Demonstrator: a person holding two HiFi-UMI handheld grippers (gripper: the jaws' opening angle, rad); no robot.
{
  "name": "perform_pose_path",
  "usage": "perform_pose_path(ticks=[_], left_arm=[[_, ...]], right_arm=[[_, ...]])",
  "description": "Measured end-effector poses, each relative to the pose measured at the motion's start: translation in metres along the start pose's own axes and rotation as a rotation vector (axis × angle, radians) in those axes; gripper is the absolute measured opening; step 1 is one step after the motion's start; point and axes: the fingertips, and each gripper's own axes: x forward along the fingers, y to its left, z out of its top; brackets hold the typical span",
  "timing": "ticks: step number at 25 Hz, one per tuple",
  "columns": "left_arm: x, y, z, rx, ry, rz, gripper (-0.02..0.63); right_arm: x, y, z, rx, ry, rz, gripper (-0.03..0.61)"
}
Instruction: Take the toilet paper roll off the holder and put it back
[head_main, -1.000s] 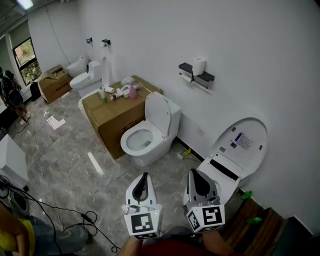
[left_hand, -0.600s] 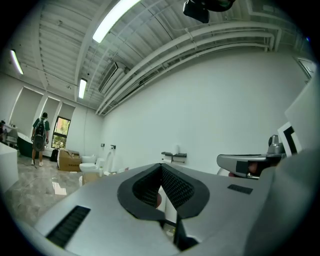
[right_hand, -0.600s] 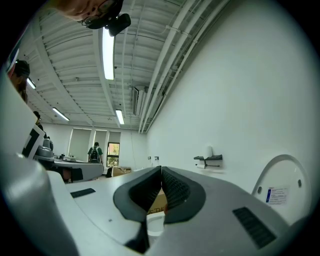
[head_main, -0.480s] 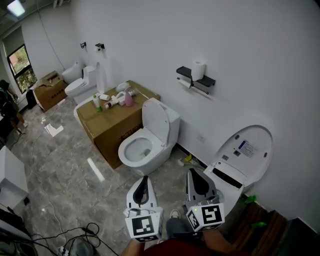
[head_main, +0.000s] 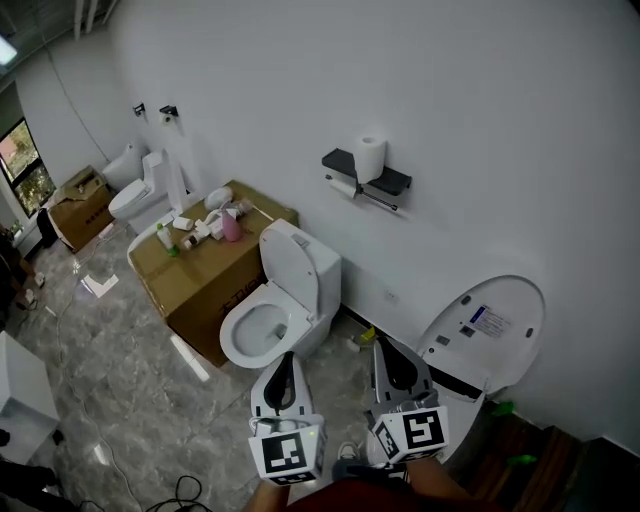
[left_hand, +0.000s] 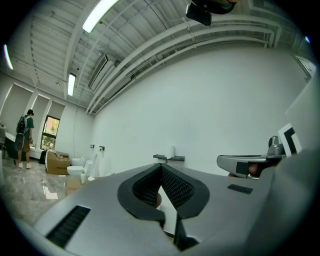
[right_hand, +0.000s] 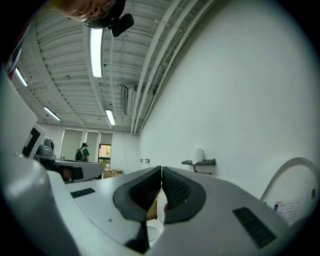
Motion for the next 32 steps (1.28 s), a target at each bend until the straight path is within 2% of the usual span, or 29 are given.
perform_pose_path(ticks=[5,9,17,23,32], left_arm=[[0.06,-0.015,0.0,0.013,0.023,-0.016,0.014],[0.099,-0.02,0.002,0.018,0.001,-0.006,0.014],[0.158,-0.019,-0.01,0.015,0.014,-0.055,0.014],[0.22,0.006,-0.021,0.013,0.018,-0.13,0.014],[0.328,0.063,0.001,-0.001,-0.03,-0.245,0.014]], right_arm=[[0.038,-0.044,0.001,0.008,-0.011,-0.012,0.018],[0.066,-0.07,0.0,0.008,-0.012,-0.015,0.018],[0.109,-0.096,-0.012,0.008,0.007,-0.052,0.018],[0.166,-0.104,-0.027,-0.01,0.011,-0.12,0.018],[0.294,-0.097,-0.029,-0.023,0.0,-0.197,0.018]])
